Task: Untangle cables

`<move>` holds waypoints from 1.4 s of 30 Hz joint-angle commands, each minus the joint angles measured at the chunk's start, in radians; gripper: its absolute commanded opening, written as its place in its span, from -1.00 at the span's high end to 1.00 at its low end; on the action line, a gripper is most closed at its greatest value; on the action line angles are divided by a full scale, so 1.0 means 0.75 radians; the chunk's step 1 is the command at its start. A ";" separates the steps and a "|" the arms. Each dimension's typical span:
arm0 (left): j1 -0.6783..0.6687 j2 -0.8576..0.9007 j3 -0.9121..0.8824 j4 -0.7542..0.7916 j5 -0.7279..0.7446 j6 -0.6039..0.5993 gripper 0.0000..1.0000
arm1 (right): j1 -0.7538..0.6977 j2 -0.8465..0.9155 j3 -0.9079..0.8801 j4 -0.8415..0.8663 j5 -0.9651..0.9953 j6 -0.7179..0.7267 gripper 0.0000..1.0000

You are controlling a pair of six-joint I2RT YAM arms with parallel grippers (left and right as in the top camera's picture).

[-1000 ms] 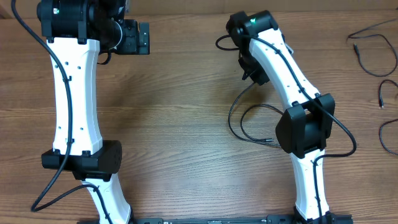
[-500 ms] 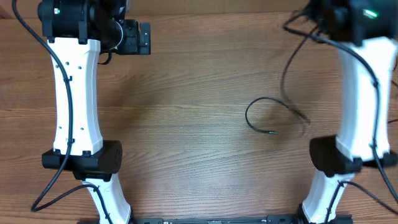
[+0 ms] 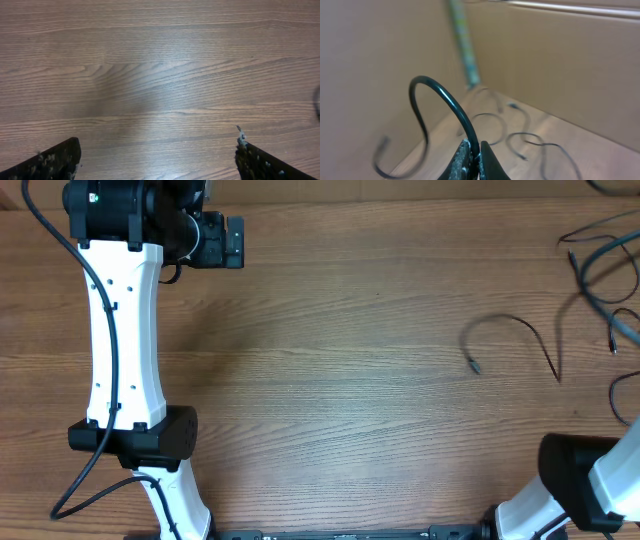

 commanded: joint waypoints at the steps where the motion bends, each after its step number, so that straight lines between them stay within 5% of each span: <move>1: -0.014 -0.013 0.020 -0.003 0.010 0.012 -0.96 | -0.141 0.016 -0.069 -0.001 0.038 0.110 0.92; 12: -0.034 -0.012 0.020 -0.003 0.011 0.011 -0.96 | -0.287 0.016 -0.415 0.027 -0.298 0.110 0.92; 23: -0.099 -0.012 0.019 -0.003 0.010 0.012 -0.96 | -0.288 0.016 -1.019 -0.001 -0.570 0.347 0.92; 33: -0.114 -0.012 0.001 -0.003 0.009 0.017 -0.96 | -0.346 0.016 -1.470 0.273 -0.583 0.338 0.92; 42: -0.114 -0.012 -0.052 0.008 0.009 0.017 -0.97 | -0.496 0.016 -1.629 0.305 -0.568 0.338 0.92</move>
